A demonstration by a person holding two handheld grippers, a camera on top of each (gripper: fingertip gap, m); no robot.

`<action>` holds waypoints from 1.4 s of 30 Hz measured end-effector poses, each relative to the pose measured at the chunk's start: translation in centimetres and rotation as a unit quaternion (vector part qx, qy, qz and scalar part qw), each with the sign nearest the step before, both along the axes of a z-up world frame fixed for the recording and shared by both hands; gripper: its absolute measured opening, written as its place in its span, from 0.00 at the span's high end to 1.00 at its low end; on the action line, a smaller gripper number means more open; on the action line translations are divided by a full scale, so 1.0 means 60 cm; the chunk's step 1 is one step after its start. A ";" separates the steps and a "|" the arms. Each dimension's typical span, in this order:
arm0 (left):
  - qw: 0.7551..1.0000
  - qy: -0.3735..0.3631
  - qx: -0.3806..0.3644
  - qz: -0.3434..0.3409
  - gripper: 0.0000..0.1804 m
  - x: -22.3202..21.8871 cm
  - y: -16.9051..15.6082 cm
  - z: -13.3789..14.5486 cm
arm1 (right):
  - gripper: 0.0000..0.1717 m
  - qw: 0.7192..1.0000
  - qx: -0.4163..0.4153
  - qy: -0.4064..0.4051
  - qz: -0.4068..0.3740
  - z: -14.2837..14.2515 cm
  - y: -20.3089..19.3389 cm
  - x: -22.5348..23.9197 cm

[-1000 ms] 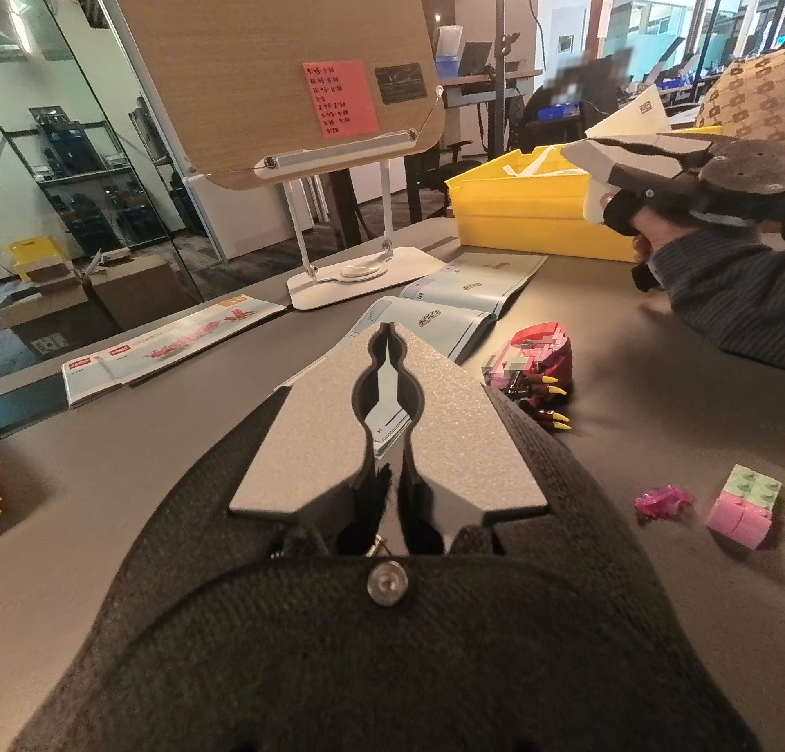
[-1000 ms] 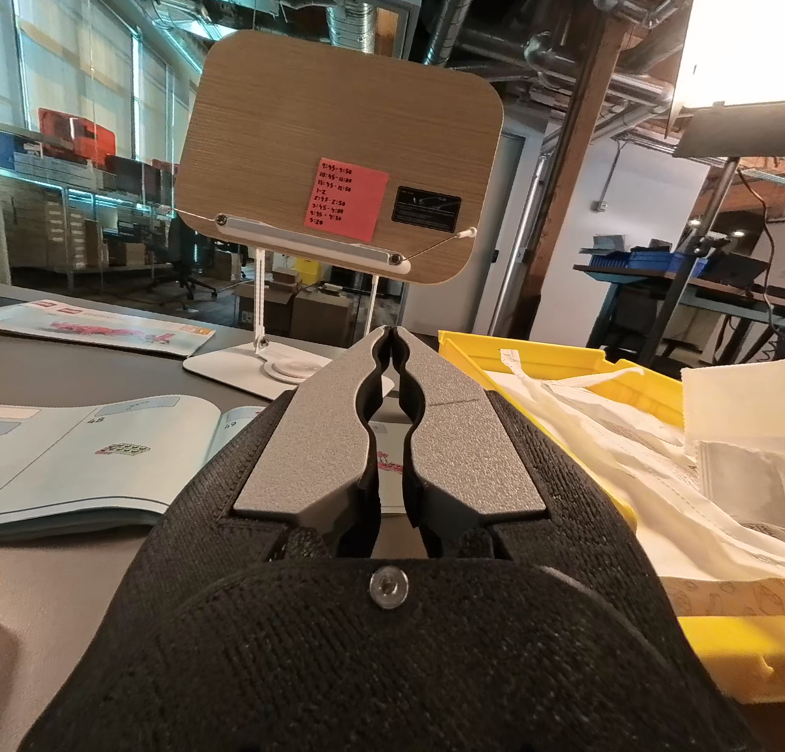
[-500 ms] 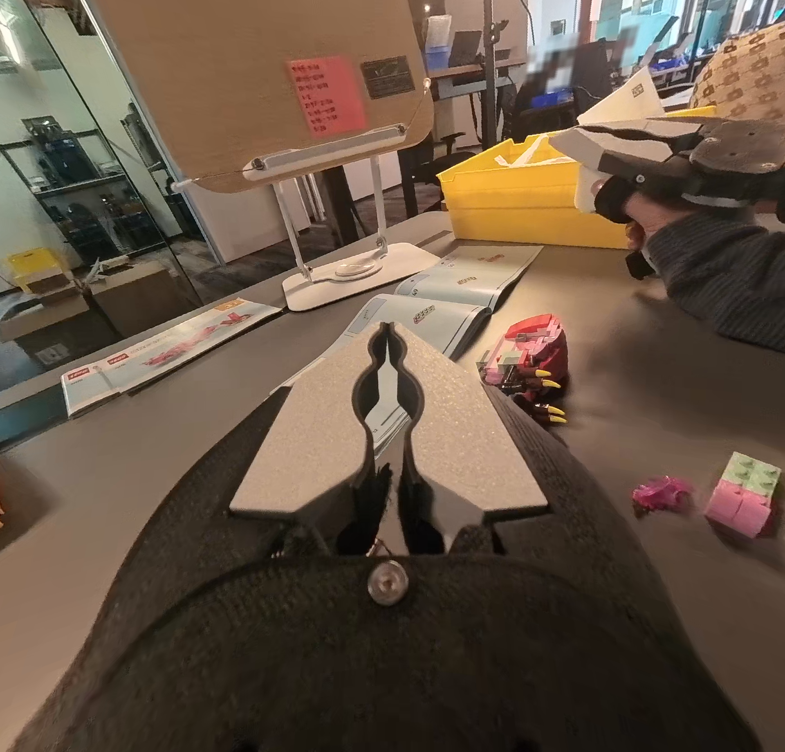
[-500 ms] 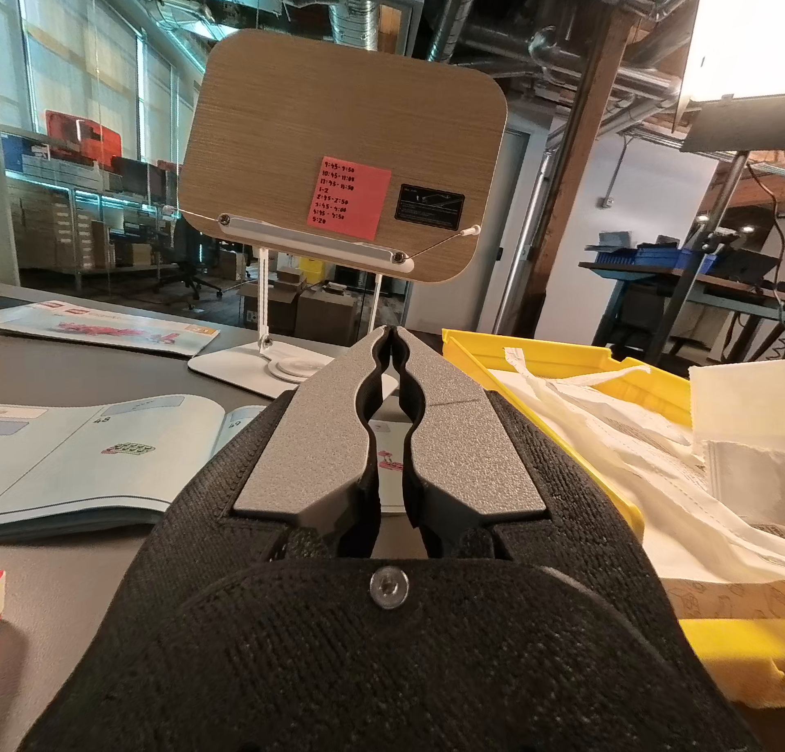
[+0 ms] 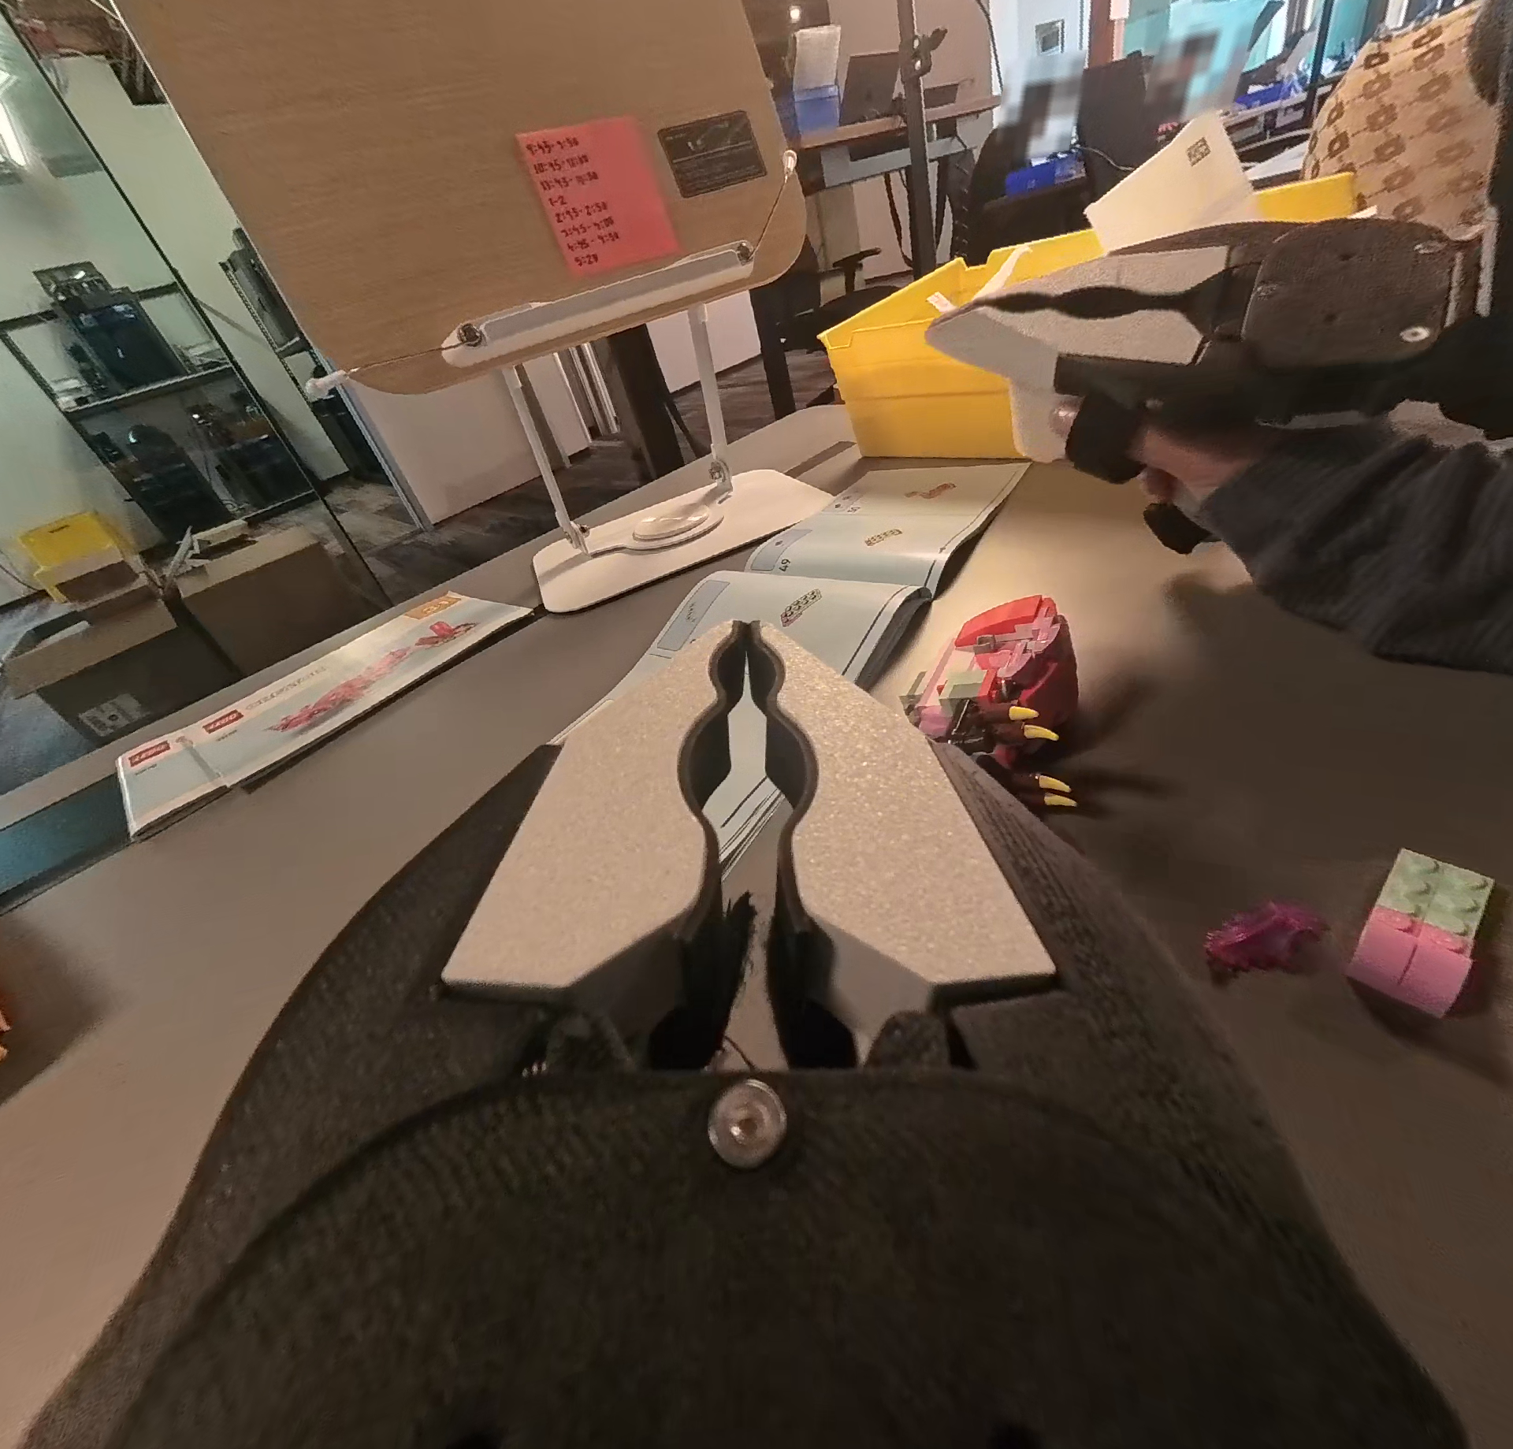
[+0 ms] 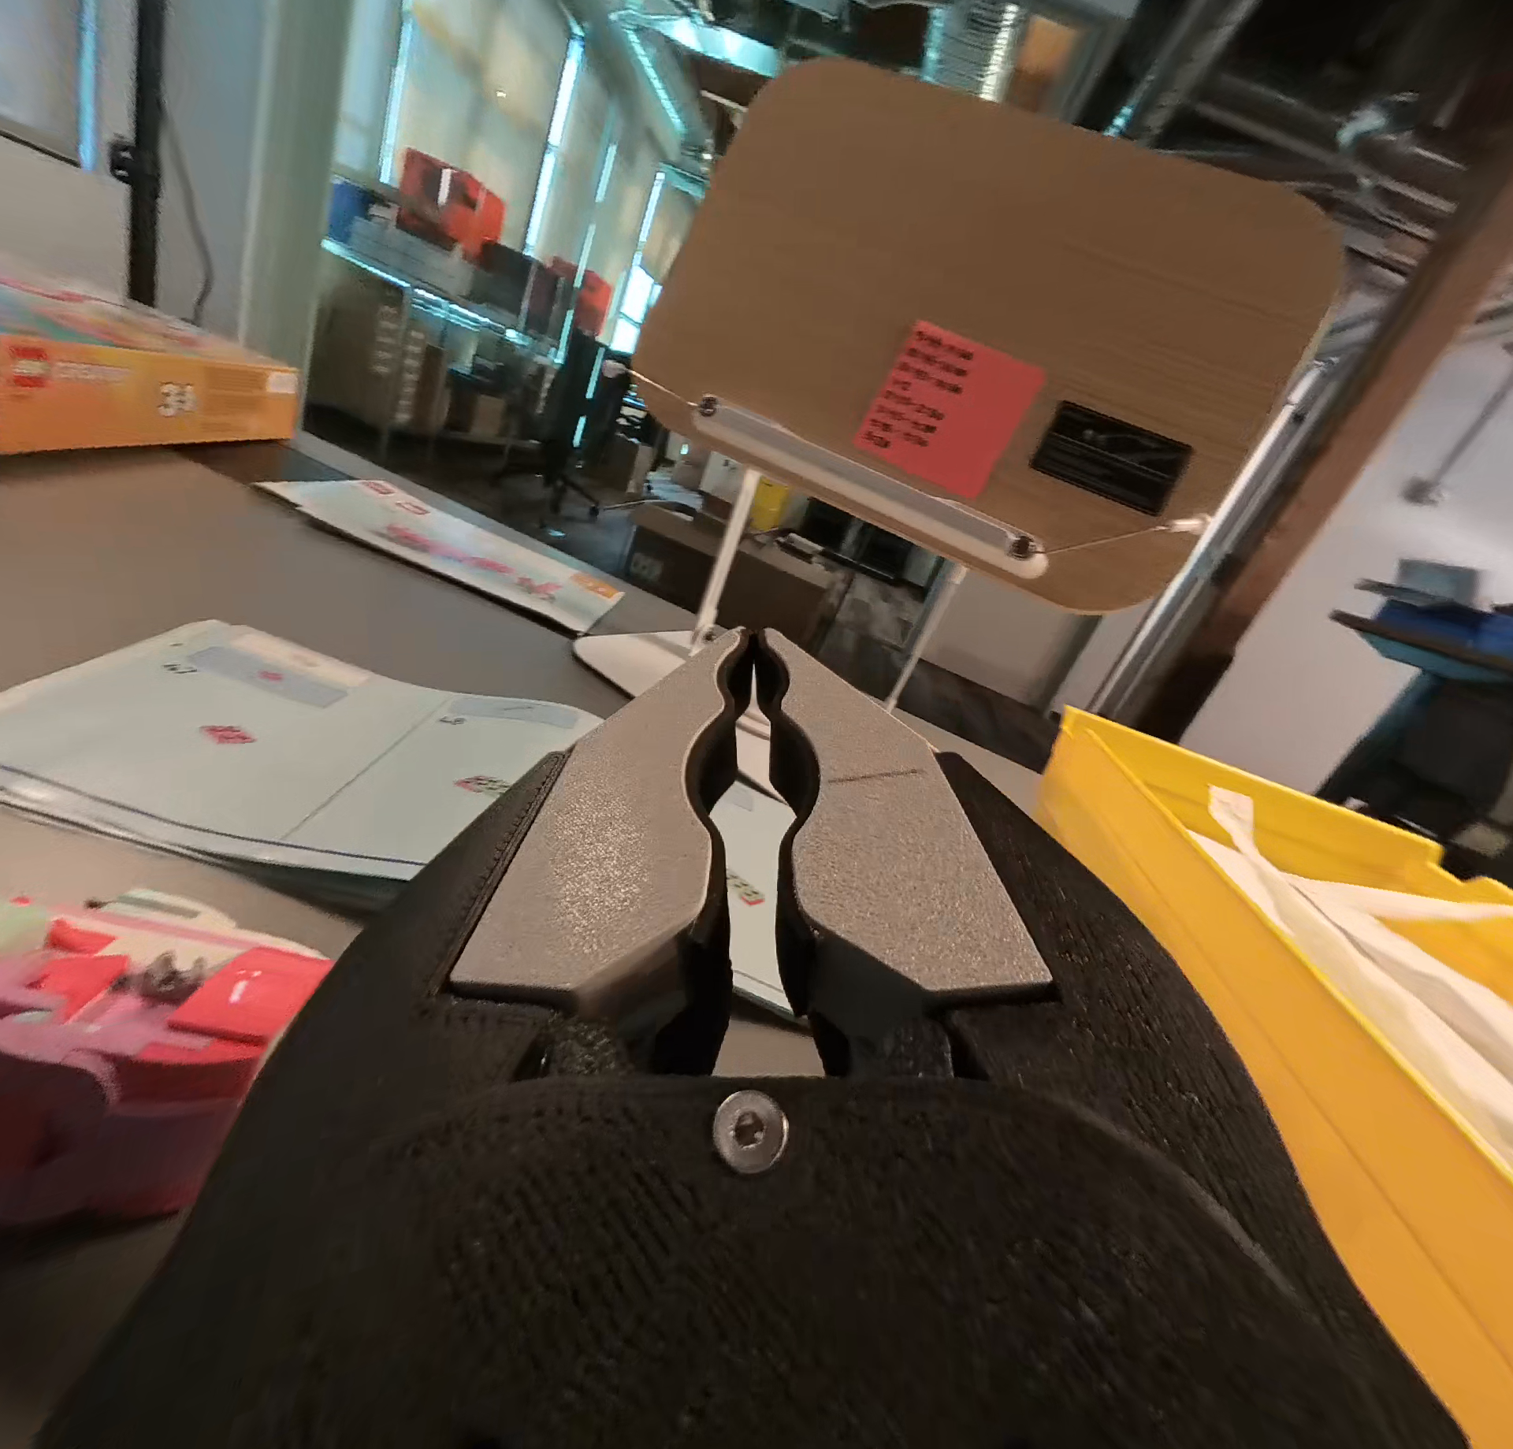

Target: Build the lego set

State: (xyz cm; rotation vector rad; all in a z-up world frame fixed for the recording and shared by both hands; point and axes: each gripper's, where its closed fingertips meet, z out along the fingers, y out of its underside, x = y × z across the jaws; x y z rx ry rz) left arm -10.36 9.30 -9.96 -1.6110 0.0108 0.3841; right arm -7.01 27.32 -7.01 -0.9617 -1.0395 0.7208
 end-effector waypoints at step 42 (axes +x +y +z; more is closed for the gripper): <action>0.927 0.363 -0.019 0.092 1.00 0.153 -0.127 0.173 | 1.00 1.000 -0.014 -0.012 -0.007 -0.013 0.009 -0.003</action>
